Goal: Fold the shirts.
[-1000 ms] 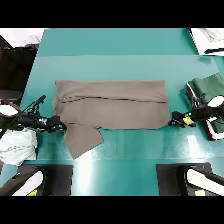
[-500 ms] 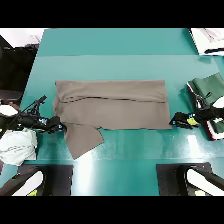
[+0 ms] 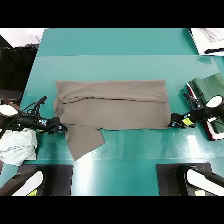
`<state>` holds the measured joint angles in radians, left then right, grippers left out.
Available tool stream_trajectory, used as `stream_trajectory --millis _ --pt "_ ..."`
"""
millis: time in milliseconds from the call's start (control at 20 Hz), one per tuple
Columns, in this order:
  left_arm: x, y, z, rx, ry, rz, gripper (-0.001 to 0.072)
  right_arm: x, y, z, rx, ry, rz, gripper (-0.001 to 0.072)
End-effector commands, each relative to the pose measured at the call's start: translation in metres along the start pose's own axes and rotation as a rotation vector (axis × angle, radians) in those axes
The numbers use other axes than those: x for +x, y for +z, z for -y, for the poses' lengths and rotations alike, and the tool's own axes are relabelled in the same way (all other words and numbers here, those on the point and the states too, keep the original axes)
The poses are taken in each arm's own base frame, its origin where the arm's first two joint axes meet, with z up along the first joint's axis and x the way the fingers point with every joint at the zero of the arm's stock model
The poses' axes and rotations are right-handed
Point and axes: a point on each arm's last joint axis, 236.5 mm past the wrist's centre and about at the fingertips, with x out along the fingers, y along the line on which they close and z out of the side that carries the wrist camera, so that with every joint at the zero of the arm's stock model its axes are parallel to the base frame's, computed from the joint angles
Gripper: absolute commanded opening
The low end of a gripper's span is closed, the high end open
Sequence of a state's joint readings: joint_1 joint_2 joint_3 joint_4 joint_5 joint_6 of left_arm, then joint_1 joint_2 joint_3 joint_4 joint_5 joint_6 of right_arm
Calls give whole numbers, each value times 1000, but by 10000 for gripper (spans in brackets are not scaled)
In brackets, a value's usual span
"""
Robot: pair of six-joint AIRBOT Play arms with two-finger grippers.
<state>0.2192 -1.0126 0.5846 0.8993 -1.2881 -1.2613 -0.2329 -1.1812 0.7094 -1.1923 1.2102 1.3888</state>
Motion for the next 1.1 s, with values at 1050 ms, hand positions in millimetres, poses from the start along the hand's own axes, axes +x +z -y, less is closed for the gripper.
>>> stream_trajectory --millis 1050 --pt "-77 124 98 246 0 367 26 -95 52 0 -148 -150 154 12"
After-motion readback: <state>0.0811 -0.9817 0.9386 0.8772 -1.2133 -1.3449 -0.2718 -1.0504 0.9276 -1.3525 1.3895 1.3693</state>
